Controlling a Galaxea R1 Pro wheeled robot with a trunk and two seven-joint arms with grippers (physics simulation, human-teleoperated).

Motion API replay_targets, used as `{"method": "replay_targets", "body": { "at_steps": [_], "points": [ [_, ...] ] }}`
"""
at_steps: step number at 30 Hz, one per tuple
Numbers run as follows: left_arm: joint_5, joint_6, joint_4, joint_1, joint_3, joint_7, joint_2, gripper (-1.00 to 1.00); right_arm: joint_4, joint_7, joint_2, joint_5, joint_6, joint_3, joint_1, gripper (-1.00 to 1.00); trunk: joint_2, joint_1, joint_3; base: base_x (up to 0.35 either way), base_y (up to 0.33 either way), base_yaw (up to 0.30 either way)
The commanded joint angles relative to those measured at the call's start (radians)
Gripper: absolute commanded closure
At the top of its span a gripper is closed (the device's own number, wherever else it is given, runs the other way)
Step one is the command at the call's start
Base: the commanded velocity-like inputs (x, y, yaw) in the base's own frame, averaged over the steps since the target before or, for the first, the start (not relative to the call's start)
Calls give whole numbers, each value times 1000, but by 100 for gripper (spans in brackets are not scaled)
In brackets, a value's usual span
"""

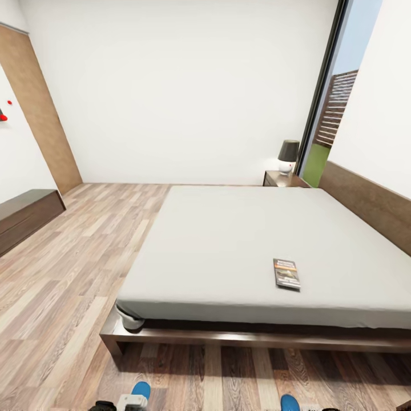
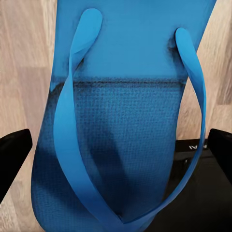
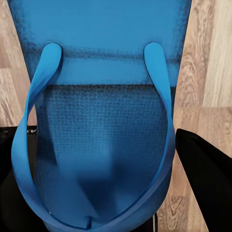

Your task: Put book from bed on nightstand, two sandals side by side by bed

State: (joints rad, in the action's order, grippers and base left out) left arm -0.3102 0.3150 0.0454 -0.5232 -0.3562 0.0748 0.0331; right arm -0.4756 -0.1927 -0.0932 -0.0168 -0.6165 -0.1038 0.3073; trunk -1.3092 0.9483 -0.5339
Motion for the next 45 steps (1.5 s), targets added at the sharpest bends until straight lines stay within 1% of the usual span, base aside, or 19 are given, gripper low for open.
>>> {"method": "replay_targets", "body": {
  "at_steps": [1, 8, 11, 16, 24, 32, 36, 39, 45],
  "points": [
    [-7, 11, 2, -5, -9, -1, 1, 100, -1, -5, 0, -2, -6, -5, 4, 100, -8, 4, -6, 0, 0, 0],
    [-7, 24, 2, -41, -9, 0, 1, 100, -1, -7, -6, -2, -8, -8, 32, 100, -57, 31, -39, 0, 0, 0],
    [-7, 35, 2, -57, -9, 0, 1, 100, -1, -7, -9, -2, -9, -34, 42, 100, -78, 42, -54, 0, 0, 0],
    [-6, 41, 2, -74, -10, 0, 1, 100, -1, -7, -15, -3, -31, -52, 59, 100, -113, 61, -76, 0, 0, 0],
    [-7, 41, 2, -78, -11, -1, 1, 100, -3, -8, -22, -3, -37, -56, 66, 100, -169, 92, -103, 0, 0, 0],
    [-7, 40, 2, -78, -14, -3, 1, 100, -3, -7, -23, -4, -46, -56, 81, 100, -225, 123, -128, 0, 0, 0],
    [-7, 38, 2, -78, -15, -4, 1, 100, -2, -7, -22, -6, -70, -55, 106, 100, -253, 138, -141, 0, 0, 0],
    [-7, 33, 2, -77, -15, -5, 1, 100, -3, -6, -21, -11, -116, -53, 130, 100, -274, 150, -150, 0, 0, 0],
    [-7, 29, 2, -77, -16, -7, 1, 100, -3, -3, -21, -14, -139, -50, 147, 100, -316, 173, -169, 0, 0, 0]
  ]
}}
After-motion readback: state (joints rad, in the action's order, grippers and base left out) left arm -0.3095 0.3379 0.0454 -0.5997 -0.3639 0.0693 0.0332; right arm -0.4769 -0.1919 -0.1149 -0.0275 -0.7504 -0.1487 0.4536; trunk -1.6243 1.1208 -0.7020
